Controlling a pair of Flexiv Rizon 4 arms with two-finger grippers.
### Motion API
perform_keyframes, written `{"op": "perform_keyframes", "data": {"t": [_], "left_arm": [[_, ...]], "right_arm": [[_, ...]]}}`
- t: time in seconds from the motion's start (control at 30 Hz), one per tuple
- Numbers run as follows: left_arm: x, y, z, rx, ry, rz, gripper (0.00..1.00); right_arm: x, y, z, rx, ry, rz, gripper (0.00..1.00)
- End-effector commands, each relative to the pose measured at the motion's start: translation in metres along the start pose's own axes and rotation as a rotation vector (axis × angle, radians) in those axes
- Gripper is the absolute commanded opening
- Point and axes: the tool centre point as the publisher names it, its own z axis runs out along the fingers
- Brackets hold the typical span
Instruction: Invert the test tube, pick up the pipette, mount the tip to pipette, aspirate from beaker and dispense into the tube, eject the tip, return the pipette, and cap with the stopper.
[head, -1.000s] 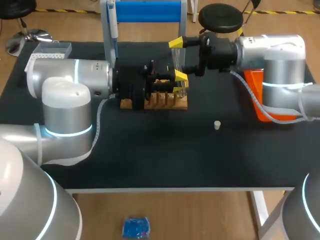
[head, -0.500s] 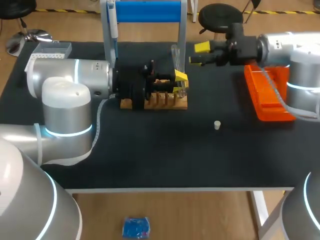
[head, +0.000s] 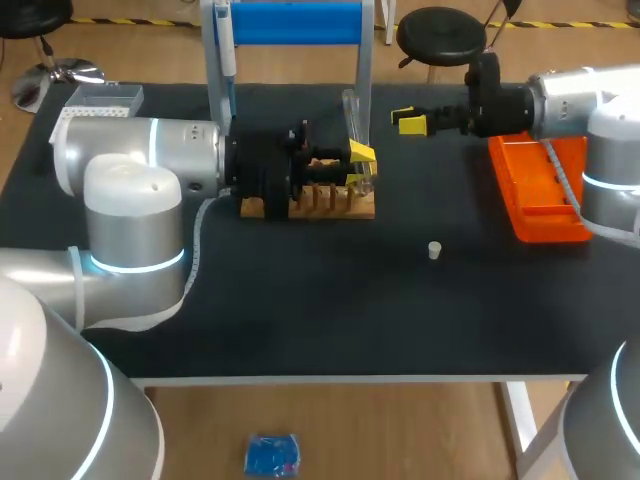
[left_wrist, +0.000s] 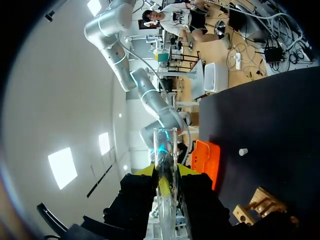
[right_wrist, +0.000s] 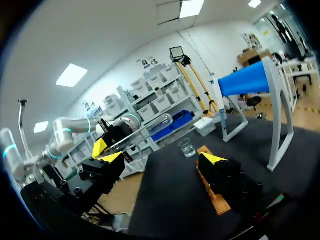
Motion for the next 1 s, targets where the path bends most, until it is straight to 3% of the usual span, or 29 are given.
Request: {"op": "perform_keyframes", "data": {"t": [0.03,0.2,0.23,0.47,0.73,1.0], "left_arm": [[-0.001,0.001,0.0,0.002,0.001,0.001,0.0],[-0.001,0.001,0.0,0.002,0.001,0.001,0.0],[-0.001,0.001,0.0,0.002,0.001,0.001,0.0],[-0.001,0.001,0.0,0.002,0.001,0.001,0.0],[-0.001,0.001,0.0,0.002,0.001,0.001,0.0],[-0.001,0.001,0.0,0.002,0.001,0.001,0.0]], "right_arm": [[0.009,-0.001,0.0,0.005,-0.127,-0.342,1.0],[0.009,-0.001,0.0,0.005,-0.127,-0.342,1.0],[0.008,-0.007,0.0,0.046,-0.115,-0.413,1.0],[-0.012,-0.03,-0.006,0.15,-0.015,-0.515,1.0],[-0.031,-0.04,-0.007,0.268,0.052,-0.528,1.0],[-0.051,-0.055,-0.009,0.283,0.054,-0.512,1.0]]}}
